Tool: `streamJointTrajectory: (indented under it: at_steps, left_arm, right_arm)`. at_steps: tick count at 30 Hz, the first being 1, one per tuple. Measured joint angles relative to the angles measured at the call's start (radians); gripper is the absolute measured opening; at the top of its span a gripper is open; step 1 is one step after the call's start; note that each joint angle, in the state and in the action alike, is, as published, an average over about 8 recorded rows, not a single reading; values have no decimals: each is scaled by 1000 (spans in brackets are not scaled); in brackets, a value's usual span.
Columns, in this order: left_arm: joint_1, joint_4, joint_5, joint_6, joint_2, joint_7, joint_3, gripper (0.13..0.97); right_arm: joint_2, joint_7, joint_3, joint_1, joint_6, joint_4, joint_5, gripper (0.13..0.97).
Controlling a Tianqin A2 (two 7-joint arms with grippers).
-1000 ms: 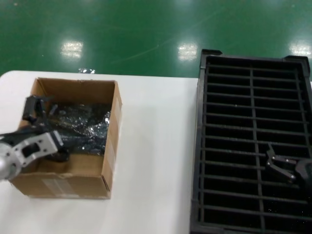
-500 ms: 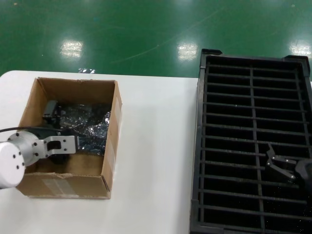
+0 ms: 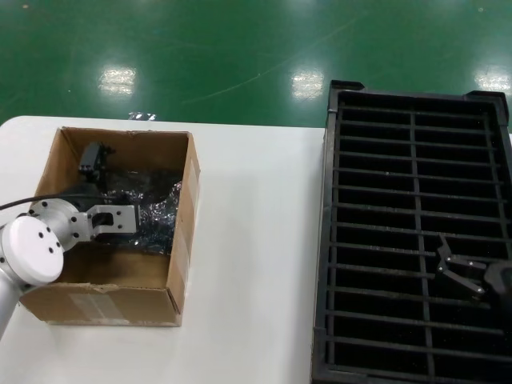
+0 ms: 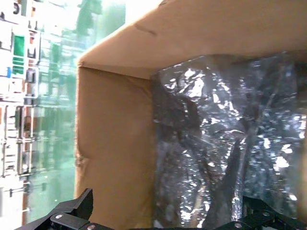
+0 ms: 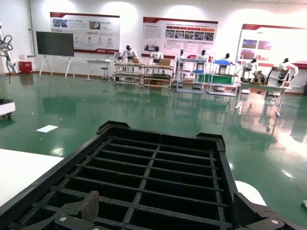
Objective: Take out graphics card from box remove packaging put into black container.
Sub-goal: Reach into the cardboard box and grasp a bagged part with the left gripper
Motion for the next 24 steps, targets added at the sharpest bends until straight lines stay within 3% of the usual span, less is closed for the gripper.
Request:
streamJointTrajectory:
  at_steps: [6, 10, 24]
  left_arm:
    - [-17, 32, -87, -52, 10, 82, 14, 966]
    - [-8, 15, -89, -55, 9, 85, 11, 966]
    - [83, -114, 125, 9, -1, -73, -79, 905]
  right_arm:
    - [0, 0, 0, 0, 0, 0, 0, 966]
    - [0, 0, 0, 0, 0, 0, 0, 966]
    - [0, 0, 0, 0, 0, 0, 0, 966]
